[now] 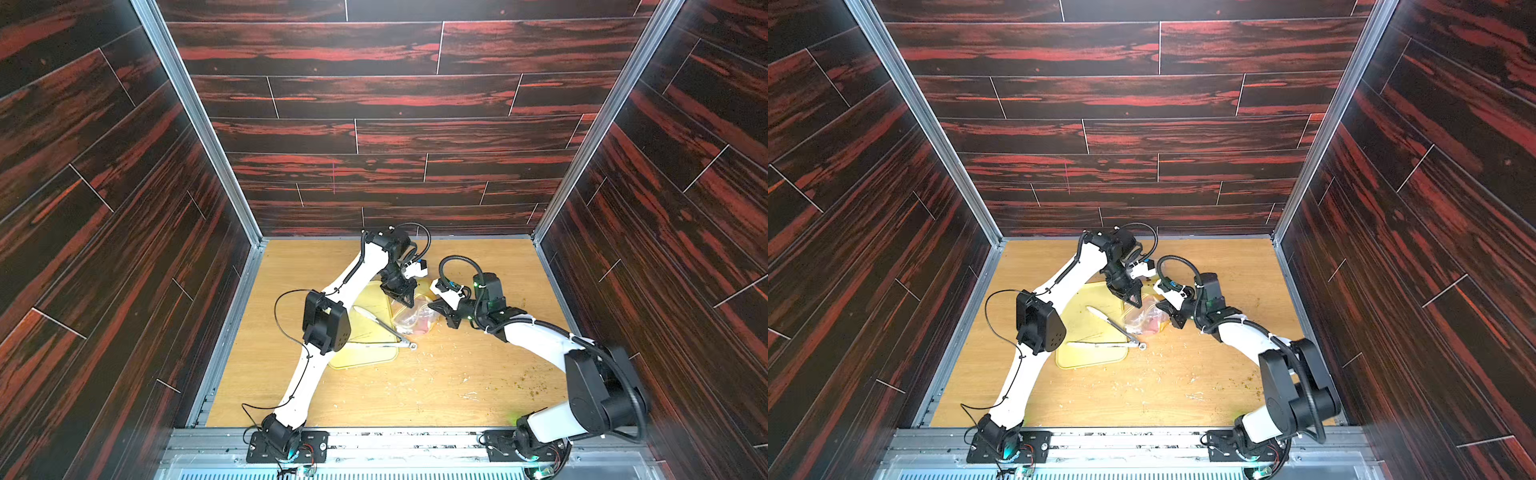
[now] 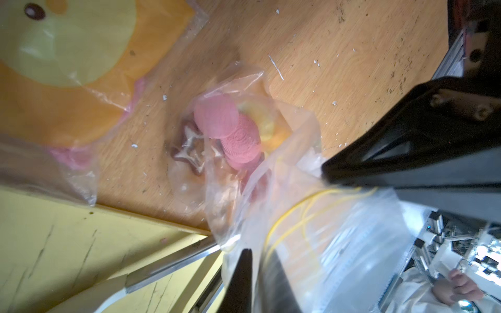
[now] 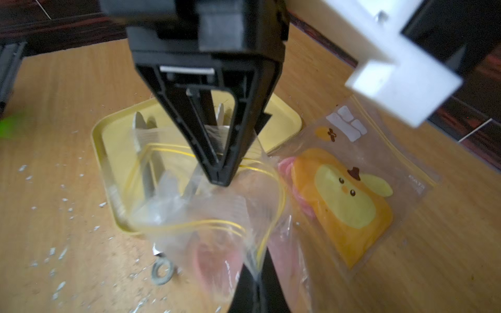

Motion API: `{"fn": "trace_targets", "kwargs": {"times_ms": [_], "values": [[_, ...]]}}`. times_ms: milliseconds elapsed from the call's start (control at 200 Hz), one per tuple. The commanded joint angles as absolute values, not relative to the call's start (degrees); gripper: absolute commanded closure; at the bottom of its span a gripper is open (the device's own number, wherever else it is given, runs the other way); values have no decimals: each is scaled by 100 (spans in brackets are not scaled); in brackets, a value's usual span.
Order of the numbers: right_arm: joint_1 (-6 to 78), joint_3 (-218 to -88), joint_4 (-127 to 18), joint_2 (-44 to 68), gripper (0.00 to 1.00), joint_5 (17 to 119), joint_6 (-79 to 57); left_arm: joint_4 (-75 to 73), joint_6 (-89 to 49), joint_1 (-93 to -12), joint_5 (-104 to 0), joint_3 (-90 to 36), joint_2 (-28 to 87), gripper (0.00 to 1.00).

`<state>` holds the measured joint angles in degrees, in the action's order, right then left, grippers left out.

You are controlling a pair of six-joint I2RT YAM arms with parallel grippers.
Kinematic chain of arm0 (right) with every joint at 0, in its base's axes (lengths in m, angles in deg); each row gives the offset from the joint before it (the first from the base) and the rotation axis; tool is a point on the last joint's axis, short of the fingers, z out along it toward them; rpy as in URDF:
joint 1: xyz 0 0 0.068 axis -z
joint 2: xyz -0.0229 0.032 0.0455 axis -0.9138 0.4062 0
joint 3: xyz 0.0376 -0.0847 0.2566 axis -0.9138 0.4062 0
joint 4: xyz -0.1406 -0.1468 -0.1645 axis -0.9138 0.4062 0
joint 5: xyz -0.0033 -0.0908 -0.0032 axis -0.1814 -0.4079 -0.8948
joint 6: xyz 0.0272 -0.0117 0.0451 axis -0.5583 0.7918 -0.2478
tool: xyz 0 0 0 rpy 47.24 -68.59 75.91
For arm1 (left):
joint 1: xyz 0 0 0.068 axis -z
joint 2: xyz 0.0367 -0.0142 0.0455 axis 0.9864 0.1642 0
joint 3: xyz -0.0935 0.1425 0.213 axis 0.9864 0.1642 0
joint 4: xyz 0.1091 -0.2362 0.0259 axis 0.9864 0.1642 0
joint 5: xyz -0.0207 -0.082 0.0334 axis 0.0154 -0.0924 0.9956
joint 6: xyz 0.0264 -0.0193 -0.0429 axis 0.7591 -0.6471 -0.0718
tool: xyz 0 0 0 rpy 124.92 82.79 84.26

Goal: Put the cookies into a resealable bag to prevent moisture
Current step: Close the ziploc bag at the center of the board.

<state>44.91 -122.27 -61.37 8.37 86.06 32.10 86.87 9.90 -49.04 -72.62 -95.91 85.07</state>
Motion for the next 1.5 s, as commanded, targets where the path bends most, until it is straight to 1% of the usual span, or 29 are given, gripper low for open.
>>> {"fn": "trace_targets", "kwargs": {"times_ms": [0, 145, 321, 401, 466, 516, 536, 696, 732, 777, 872, 992, 1072, 1198, 1243, 1358, 1493], "values": [[4511, -12474, -5516, 311, 100, 8853, 2985, 8836, 1265, -4926, -7141, -9728, 7809, 79], [4511, -12531, -4925, 104, 99, 8999, 2522, 8236, 1169, -4911, -7132, -9139, 7338, 74], [4511, -12836, -3932, -109, 99, 9037, 2022, 7869, 1325, -4830, -7108, -8600, 6847, 68], [4522, -12919, -3589, -161, 98, 8952, 1906, 7117, 1395, -4816, -7109, -7870, 6343, 62], [4600, -12927, -3454, -82, 98, 8855, 1922, 6068, 1370, -4812, -7141, -6893, 5830, 56], [4734, -12939, -3417, 36, 98, 8861, 1848, 5173, 1175, -4812, -6986, -6148, 5496, 48], [4793, -12947, -3398, 76, 98, 8896, 1817, 4968, 1198, -4812, -6972, -5930, 5393, 47], [5149, -12912, -3559, 240, 99, 8911, 1491, 4498, 1542, -4903, -6998, -4997, 4979, 42], [5229, -12929, -3626, 296, 99, 8874, 1380, 4343, 1571, -4926, -7045, -4812, 4929, 38], [5319, -12972, -3655, 393, 98, 8969, 1336, 4086, 1590, -4964, -7070, -4528, 4881, 36], [5420, -13017, -3718, 550, 99, 9043, 1305, 3749, 1528, -5033, -7312, -4209, 4948, 35], [5627, -12994, -3771, 720, 98, 9050, 1291, 3723, 1470, -5136, -7456, -4188, 5154, 35], [5729, -12984, -3788, 795, 98, 9085, 1280, 3598, 1319, -5211, -7745, -4069, 5193, 35], [5767, -12936, -3885, 874, 99, 9118, 1272, 2621, 914, -5231, -8258, -3761, 5206, 35], [5783, -12904, -3942, 909, 99, 9113, 1239, 2480, 767, -5218, -8421, -3760, 5303, 36], [5911, -12855, -3971, 982, 98, 9161, 1210, 2630, 746, -5195, -8384, -3841, 5559, 40], [5987, -12784, -4017, 1030, 98, 9163, 1221, 2300, 632, -5194, -8416, -3687, 5660, 42]]}}
